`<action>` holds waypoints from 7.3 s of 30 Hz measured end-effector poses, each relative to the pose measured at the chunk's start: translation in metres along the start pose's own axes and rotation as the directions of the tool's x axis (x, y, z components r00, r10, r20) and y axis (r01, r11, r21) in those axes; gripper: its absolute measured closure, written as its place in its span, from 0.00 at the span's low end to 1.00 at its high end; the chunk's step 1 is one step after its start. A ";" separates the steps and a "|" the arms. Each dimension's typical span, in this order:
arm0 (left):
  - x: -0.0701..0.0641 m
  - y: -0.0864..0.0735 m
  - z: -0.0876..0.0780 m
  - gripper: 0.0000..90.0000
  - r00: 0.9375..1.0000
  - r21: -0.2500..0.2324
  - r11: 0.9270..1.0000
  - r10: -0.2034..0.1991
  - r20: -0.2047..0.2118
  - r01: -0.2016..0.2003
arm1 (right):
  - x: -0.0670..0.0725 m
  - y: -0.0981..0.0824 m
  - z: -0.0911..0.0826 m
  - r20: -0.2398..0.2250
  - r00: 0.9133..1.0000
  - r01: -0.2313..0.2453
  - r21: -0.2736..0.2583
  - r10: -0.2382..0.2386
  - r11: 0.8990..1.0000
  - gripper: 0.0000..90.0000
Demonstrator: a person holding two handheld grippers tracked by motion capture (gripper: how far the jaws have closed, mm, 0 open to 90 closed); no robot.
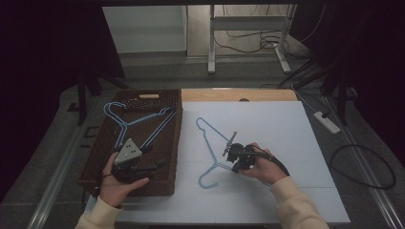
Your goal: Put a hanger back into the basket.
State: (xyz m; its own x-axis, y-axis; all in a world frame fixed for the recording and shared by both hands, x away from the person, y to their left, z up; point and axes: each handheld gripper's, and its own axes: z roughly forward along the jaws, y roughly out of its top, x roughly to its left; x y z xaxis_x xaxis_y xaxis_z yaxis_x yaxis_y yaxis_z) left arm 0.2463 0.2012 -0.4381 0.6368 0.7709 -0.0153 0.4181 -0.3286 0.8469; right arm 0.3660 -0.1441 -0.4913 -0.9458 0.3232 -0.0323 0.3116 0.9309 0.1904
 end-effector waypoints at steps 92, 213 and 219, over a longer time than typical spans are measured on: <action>-0.059 0.116 0.137 0.42 0.870 0.093 0.881 0.433 0.236 -0.464 | -0.006 -0.102 -0.112 -0.289 0.957 -0.185 -0.511 0.035 0.839 0.98; 0.104 0.008 -0.040 0.96 0.956 0.035 0.977 -0.200 -0.215 0.213 | -0.017 -0.128 -0.066 0.003 0.936 -0.269 -0.639 0.351 0.721 0.36; 0.109 0.005 -0.025 0.96 0.951 0.102 0.968 -0.202 -0.232 0.231 | -0.016 -0.127 -0.065 0.005 0.938 -0.264 -0.635 0.346 0.726 0.36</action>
State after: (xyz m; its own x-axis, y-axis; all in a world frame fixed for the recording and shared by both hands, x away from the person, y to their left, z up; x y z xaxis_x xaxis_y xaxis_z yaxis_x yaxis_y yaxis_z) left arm 0.3015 0.2975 -0.4225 0.3709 0.9266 -0.0624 0.6175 -0.1959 0.7618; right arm 0.3362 -0.2785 -0.4511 -0.7790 0.6263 0.0307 0.4178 0.4820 0.7701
